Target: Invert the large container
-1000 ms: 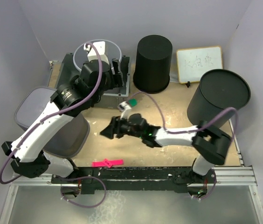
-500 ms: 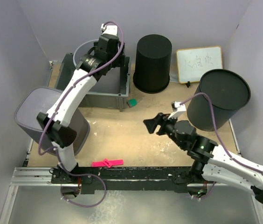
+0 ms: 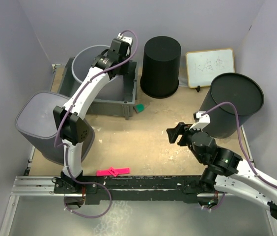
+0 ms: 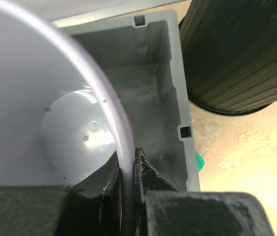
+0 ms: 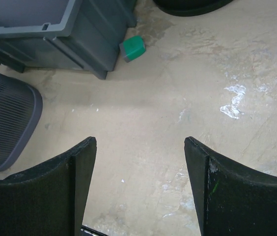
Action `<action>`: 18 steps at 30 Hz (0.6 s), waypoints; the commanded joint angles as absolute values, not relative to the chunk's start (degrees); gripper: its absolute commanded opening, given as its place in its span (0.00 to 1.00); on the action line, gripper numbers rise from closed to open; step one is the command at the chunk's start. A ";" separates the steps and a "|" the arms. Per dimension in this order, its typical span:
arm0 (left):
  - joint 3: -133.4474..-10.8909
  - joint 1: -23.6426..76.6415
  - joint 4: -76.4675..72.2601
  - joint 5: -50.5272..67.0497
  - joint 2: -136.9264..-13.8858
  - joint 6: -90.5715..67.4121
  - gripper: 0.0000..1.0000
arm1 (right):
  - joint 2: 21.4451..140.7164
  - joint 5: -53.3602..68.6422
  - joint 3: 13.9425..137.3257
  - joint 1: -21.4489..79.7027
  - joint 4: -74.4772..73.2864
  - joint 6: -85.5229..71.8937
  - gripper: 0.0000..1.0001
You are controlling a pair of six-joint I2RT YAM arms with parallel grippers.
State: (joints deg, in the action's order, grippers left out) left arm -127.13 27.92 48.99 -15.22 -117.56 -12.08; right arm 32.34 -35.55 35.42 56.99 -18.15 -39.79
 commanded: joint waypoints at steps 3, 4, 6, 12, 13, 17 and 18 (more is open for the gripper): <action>-129.94 28.03 43.28 -15.63 -109.19 -11.00 0.00 | 34.04 -36.77 37.44 57.13 -17.83 -40.20 0.75; -130.48 28.23 42.71 -16.04 -108.24 -10.56 0.00 | 34.26 -36.62 37.44 57.13 -17.70 -40.25 0.75; -132.19 29.00 42.13 -17.01 -106.65 -9.51 0.00 | 34.57 -36.36 37.51 57.13 -17.52 -40.42 0.75; -139.72 38.95 42.47 -26.58 -101.51 -5.78 0.00 | 33.93 -38.22 39.35 57.13 -19.87 -40.80 0.75; -140.39 39.93 42.92 -25.78 -100.13 -7.08 0.00 | 33.53 -39.16 40.18 57.13 -20.57 -40.55 0.75; -138.01 40.40 43.18 -16.10 -94.54 -15.12 0.00 | 31.94 -45.09 44.23 57.13 -23.25 -36.54 0.75; -135.86 40.43 42.20 -13.23 -92.78 -16.61 0.00 | 31.77 -46.74 45.84 57.13 -23.82 -34.91 0.75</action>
